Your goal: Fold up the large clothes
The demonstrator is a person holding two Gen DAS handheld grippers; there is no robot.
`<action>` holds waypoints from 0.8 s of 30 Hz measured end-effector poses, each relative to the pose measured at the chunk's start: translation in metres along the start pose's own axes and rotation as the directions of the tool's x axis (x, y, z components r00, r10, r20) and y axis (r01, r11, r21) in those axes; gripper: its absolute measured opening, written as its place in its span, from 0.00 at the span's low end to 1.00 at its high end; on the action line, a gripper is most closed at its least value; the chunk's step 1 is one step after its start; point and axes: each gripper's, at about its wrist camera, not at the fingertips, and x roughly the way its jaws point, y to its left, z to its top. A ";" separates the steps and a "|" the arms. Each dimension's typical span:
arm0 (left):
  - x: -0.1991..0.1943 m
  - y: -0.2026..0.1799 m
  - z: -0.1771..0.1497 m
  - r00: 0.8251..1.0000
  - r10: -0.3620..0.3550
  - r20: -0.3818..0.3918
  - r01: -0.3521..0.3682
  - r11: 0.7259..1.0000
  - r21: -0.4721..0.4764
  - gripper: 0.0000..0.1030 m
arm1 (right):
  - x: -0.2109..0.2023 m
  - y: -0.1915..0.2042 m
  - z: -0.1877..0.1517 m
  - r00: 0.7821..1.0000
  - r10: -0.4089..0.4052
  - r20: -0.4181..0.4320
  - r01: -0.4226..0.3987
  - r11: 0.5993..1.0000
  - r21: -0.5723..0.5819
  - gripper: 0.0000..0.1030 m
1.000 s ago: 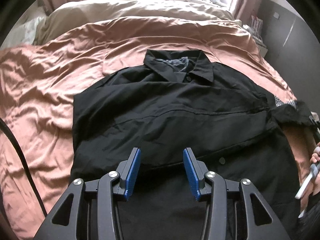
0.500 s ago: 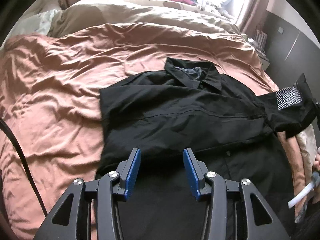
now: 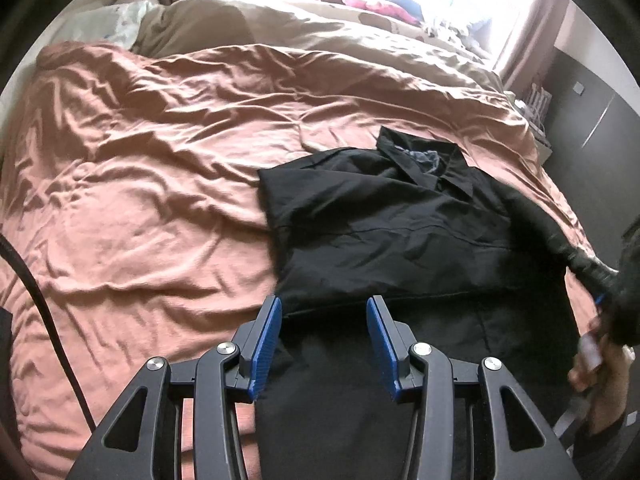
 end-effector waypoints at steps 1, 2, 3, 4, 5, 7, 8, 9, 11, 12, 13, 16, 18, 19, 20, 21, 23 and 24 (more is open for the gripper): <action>0.000 0.002 0.000 1.000 0.001 0.001 -0.001 1.000 -0.004 0.45 | 0.012 -0.003 0.006 0.999 -0.030 -0.042 0.030 1.000 0.004 0.00; 0.001 0.004 -0.001 1.000 0.001 0.000 -0.001 1.000 -0.007 0.45 | 0.018 -0.005 0.016 0.996 -0.054 -0.074 0.056 0.998 0.018 0.01; 0.002 0.005 -0.001 1.000 0.001 -0.002 -0.001 1.000 -0.013 0.45 | 0.024 -0.004 0.025 0.992 -0.067 -0.104 0.072 0.997 0.040 0.01; 0.003 0.006 -0.001 1.000 -0.001 -0.004 0.001 1.000 -0.019 0.45 | 0.037 -0.006 0.037 0.988 -0.070 -0.139 0.081 0.994 0.074 0.02; 0.004 0.006 -0.002 1.000 -0.004 -0.007 0.004 1.000 -0.025 0.45 | 0.042 -0.009 0.038 0.982 -0.069 -0.175 0.089 0.990 0.107 0.04; 0.005 0.004 -0.003 1.000 -0.016 -0.015 0.015 0.999 -0.041 0.45 | 0.041 -0.010 0.036 0.976 -0.048 -0.212 0.083 0.984 0.160 0.17; 0.004 0.001 -0.002 1.000 -0.022 -0.016 0.021 0.999 -0.044 0.45 | 0.046 -0.012 0.037 0.976 -0.028 -0.216 0.069 0.981 0.183 0.45; 0.004 0.000 -0.002 1.000 -0.026 -0.015 0.026 0.999 -0.042 0.45 | 0.046 -0.015 0.041 0.976 -0.003 -0.218 0.050 0.977 0.206 0.73; -0.001 -0.009 -0.001 0.999 -0.034 -0.010 0.033 0.999 -0.032 0.45 | 0.037 -0.016 0.047 0.977 0.028 -0.209 0.023 0.971 0.238 0.82; -0.004 -0.015 0.001 0.999 -0.038 -0.005 0.038 0.999 -0.023 0.45 | 0.030 -0.016 0.051 0.977 0.034 -0.211 0.020 0.968 0.250 0.82; -0.007 -0.020 0.002 0.999 -0.042 0.001 0.042 0.999 -0.016 0.45 | 0.026 -0.018 0.053 0.977 0.040 -0.210 0.016 0.966 0.258 0.82; -0.016 -0.031 0.004 0.999 -0.046 0.015 0.046 0.999 0.007 0.45 | -0.004 -0.034 0.060 0.987 0.066 -0.149 -0.016 0.949 0.313 0.82; -0.020 -0.037 0.005 0.999 -0.045 0.021 0.044 0.999 0.023 0.45 | -0.026 -0.048 0.061 0.995 0.048 -0.089 -0.015 0.941 0.339 0.82; -0.021 -0.040 0.005 0.999 -0.041 0.023 0.041 0.999 0.031 0.45 | -0.035 -0.058 0.064 0.998 0.027 -0.065 -0.002 0.934 0.357 0.82; -0.021 -0.043 0.005 0.999 -0.037 0.023 0.036 0.999 0.039 0.45 | -0.041 -0.067 0.066 0.999 0.006 -0.046 0.011 0.926 0.376 0.82; -0.021 -0.044 0.005 0.999 -0.034 0.023 0.033 0.999 0.043 0.45 | -0.047 -0.079 0.068 1.000 -0.011 -0.026 0.020 0.915 0.403 0.82; -0.018 -0.047 0.005 0.999 -0.029 0.020 0.028 0.998 0.051 0.45 | -0.051 -0.095 0.066 0.999 -0.037 -0.011 0.038 0.895 0.445 0.76; -0.015 -0.048 0.005 0.999 -0.028 0.017 0.027 0.998 0.055 0.45 | -0.052 -0.108 0.068 0.999 -0.042 -0.003 0.038 0.872 0.487 0.67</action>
